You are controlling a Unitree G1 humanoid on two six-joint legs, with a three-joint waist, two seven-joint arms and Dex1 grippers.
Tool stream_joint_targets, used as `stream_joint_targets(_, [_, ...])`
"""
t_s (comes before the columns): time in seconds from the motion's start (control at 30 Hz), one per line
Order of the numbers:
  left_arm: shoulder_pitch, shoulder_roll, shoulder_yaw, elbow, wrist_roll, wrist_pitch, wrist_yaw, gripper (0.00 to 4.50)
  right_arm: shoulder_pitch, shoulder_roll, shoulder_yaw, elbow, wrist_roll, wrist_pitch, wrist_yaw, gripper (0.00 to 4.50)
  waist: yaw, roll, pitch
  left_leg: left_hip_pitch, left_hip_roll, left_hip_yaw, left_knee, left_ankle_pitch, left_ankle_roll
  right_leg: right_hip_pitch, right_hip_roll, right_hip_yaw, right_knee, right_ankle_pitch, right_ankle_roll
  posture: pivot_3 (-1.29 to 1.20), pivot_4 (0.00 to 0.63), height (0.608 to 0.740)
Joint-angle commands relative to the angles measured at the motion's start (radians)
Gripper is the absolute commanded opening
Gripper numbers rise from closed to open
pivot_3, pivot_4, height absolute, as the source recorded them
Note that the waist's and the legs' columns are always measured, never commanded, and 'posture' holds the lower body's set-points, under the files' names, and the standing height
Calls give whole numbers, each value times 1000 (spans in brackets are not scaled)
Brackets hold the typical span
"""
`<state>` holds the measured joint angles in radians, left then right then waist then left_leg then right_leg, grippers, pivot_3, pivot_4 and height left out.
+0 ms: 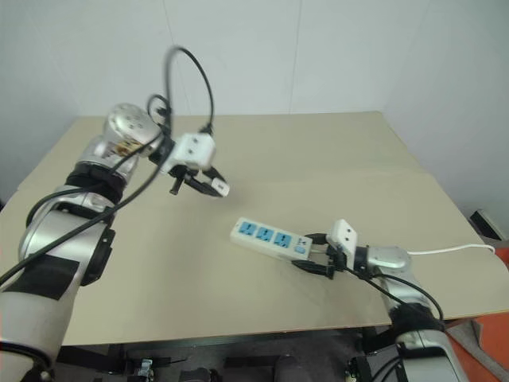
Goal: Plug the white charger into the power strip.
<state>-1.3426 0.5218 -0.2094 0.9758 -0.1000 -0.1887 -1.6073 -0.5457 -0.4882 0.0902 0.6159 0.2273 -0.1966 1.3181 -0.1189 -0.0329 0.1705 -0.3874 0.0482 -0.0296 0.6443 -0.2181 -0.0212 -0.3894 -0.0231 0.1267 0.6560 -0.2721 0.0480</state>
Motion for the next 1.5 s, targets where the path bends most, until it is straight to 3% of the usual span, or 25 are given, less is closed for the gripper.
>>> stream_joint_targets(0.03, [64, 3, 95, -104, -252, 202, -7, 1010, -56, 36, 26, 79, -3, -48, 87, 3403, 0, 0, 0, 0, 0, 0, 0, 0, 0, 0, 0, 0, 0, 0, -1, 0, 150, 740])
stream_joint_targets(0.17, [228, -3, 120, -271, -431, 350, -7, 1010, -106, 75, 59, 187, -56, -145, 122, 3403, -3, 0, 0, 0, 0, -2, 2, 0, 0, 0, 0, -2, 1, 2, -4, 0, 150, 740])
stream_joint_targets(0.43, [404, -44, 129, -406, -423, 409, -7, 1010, -146, 106, 67, 300, -99, -225, 119, 3403, -9, 1, 0, 4, 0, -3, 2, 0, -1, 2, 1, -2, 4, 3, -5, 0, 150, 740])
stream_joint_targets(1.07, [328, -109, -62, -165, -344, 197, -7, 1010, -140, 125, 82, 316, -126, -179, 89, 3403, -32, 0, -1, 6, 0, -3, 1, 0, -1, 3, 2, -1, 5, 2, -4, 0, 150, 740])
stream_joint_targets(1.5, [339, -115, -113, -149, -386, 195, -7, 1010, -141, 128, 89, 317, -139, -142, 87, 3403, -33, 0, -1, 7, 0, -3, 1, 0, -1, 3, 2, -1, 5, -1, 0, 0, 150, 740])
